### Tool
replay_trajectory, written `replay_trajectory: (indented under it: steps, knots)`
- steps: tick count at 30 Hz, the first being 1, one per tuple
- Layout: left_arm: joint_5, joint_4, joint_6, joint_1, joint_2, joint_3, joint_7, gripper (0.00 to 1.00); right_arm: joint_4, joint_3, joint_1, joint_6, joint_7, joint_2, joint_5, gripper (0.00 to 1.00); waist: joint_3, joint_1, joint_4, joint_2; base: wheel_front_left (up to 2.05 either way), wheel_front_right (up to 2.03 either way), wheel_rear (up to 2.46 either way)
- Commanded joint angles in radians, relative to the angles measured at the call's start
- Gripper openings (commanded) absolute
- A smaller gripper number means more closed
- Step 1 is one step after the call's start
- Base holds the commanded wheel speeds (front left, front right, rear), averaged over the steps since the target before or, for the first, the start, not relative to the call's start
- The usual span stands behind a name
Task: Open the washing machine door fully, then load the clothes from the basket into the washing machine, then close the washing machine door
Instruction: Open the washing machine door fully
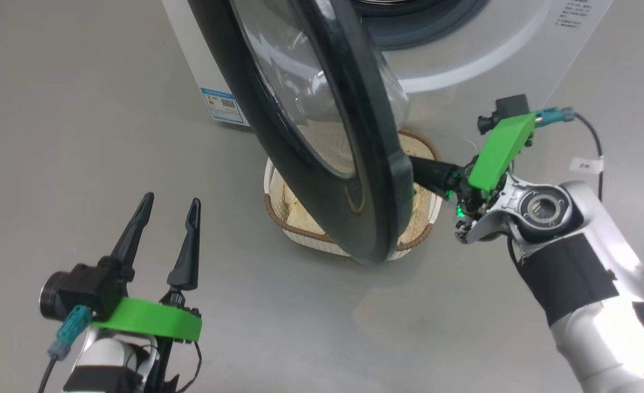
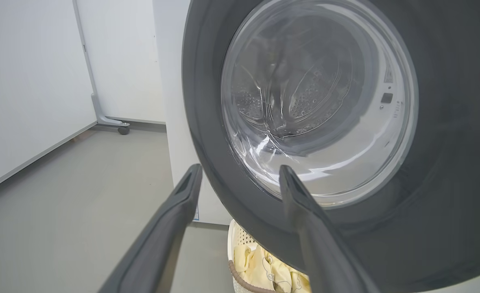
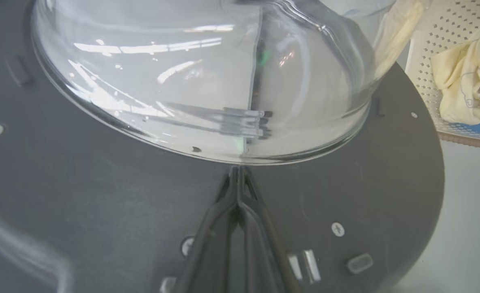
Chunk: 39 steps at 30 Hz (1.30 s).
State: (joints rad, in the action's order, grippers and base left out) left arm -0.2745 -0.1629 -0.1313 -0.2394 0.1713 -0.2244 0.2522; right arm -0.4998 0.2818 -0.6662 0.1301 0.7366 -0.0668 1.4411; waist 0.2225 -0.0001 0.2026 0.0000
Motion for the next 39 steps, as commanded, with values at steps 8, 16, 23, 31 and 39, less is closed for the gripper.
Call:
replay_trajectory:
  steps: [8,16,23,31,39]
  knots:
    - [-0.008,0.027,0.001,-0.016,0.016,0.036,0.01,1.0,0.034,0.167,0.005,0.001,-0.079,0.017,0.09,0.0,-0.004,0.0001,-0.005,0.0,0.0,0.0,0.0]
    - [-0.006,0.026,0.001,-0.005,0.017,0.042,0.01,1.0,0.019,0.239,-0.005,0.001,-0.144,0.017,0.138,0.0,-0.02,0.0001,-0.028,0.0,0.0,0.0,0.0]
    - [-0.005,0.023,0.001,0.009,0.023,0.057,0.01,1.0,0.033,0.216,0.02,0.001,-0.209,-0.008,0.111,0.0,-0.055,0.0001,-0.072,0.0,0.0,0.0,0.0]
    - [-0.002,0.02,0.002,0.031,0.027,0.079,0.01,1.0,0.105,0.138,0.097,0.001,-0.339,-0.06,0.077,0.0,-0.098,0.0001,-0.129,0.0,0.0,0.0,0.0]
    - [0.001,0.031,0.008,0.066,0.03,0.106,0.01,1.0,0.216,0.083,0.179,0.001,-0.509,-0.145,-0.071,1.0,-0.128,0.0001,-0.177,0.0,0.0,0.0,0.0]
